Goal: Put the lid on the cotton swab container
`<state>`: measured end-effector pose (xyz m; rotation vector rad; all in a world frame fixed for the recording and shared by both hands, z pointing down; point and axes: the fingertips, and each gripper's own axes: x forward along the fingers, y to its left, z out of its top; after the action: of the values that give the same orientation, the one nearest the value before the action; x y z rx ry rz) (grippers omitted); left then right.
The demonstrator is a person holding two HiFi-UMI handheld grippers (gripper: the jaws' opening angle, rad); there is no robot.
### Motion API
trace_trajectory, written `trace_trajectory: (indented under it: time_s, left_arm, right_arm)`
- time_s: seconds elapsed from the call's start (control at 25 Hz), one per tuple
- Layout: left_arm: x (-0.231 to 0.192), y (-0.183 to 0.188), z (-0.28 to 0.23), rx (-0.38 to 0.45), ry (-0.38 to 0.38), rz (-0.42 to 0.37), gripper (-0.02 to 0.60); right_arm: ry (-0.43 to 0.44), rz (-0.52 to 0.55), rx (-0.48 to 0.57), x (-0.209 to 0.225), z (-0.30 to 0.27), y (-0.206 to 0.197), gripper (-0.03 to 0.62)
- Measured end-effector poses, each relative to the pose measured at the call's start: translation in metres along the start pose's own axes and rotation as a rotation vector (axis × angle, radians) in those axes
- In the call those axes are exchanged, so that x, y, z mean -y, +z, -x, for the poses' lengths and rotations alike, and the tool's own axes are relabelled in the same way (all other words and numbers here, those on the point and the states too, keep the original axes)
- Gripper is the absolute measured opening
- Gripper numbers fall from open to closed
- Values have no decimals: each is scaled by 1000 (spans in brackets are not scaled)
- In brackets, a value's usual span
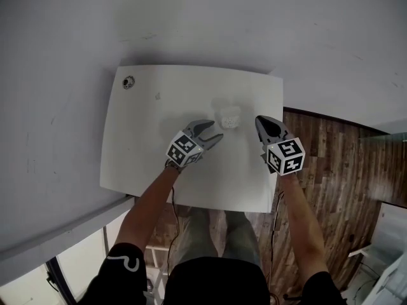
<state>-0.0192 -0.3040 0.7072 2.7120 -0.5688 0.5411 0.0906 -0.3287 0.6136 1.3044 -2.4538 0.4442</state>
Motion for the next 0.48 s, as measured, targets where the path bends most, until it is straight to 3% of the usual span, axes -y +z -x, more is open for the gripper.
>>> trace_trajectory:
  time_s: [0.2, 0.48]
  left_arm:
    - [-7, -10, -23, -12, -37, -70, 238]
    - [-11, -13, -38, -10, -34, -103, 227]
  right_arm:
    - [6, -16, 5, 1, -8, -24, 12]
    - [25, -18, 0, 9, -25, -43, 12]
